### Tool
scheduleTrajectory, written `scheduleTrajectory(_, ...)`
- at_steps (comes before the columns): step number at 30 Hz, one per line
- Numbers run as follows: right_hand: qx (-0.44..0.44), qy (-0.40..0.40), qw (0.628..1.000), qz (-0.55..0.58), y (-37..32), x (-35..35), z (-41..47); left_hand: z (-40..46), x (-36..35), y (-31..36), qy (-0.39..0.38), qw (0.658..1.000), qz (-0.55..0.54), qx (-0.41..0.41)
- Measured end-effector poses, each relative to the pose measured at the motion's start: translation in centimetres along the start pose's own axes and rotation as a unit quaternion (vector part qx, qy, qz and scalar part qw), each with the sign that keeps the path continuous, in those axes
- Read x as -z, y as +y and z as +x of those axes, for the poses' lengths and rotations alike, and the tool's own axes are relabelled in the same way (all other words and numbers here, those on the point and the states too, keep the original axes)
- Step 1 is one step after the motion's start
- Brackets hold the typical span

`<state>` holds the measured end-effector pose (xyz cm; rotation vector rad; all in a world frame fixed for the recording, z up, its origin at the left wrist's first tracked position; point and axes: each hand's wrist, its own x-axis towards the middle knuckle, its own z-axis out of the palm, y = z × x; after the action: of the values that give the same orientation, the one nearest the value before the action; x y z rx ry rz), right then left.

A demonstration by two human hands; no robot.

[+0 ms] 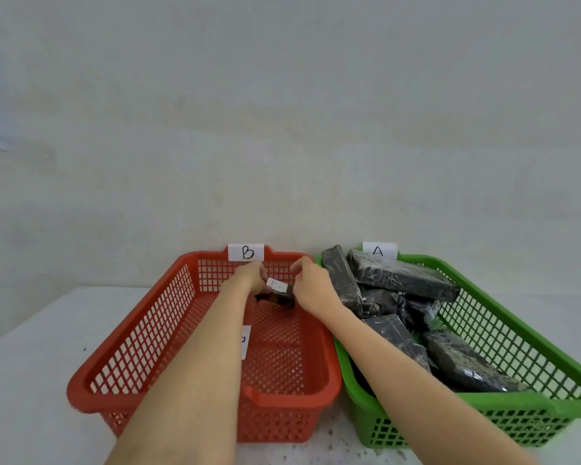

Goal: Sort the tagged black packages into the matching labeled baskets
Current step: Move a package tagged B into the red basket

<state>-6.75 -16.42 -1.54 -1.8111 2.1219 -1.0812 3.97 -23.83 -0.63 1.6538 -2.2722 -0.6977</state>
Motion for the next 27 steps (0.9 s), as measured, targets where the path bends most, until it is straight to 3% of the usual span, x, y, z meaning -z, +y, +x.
scheduleTrajectory(4,-0.028,0.043,0.995,0.089,-0.1,0.3,0.0,0.5,-1.1,-0.6,-0.081,0.995,0.057,-0.002)
scheduleTrajectory(10,-0.030,0.107,0.984,0.139,-0.2,0.7,0.1,1.4,-2.0,-0.8,-0.014,0.999,0.024,-0.023)
scheduleTrajectory(14,-0.041,0.142,0.972,0.180,-0.4,1.0,0.1,1.3,-2.2,-0.9,-0.011,0.999,0.027,-0.025)
scheduleTrajectory(27,-0.038,0.139,0.971,0.191,-0.1,0.8,0.1,2.3,-3.2,-0.2,0.024,0.993,0.108,-0.045)
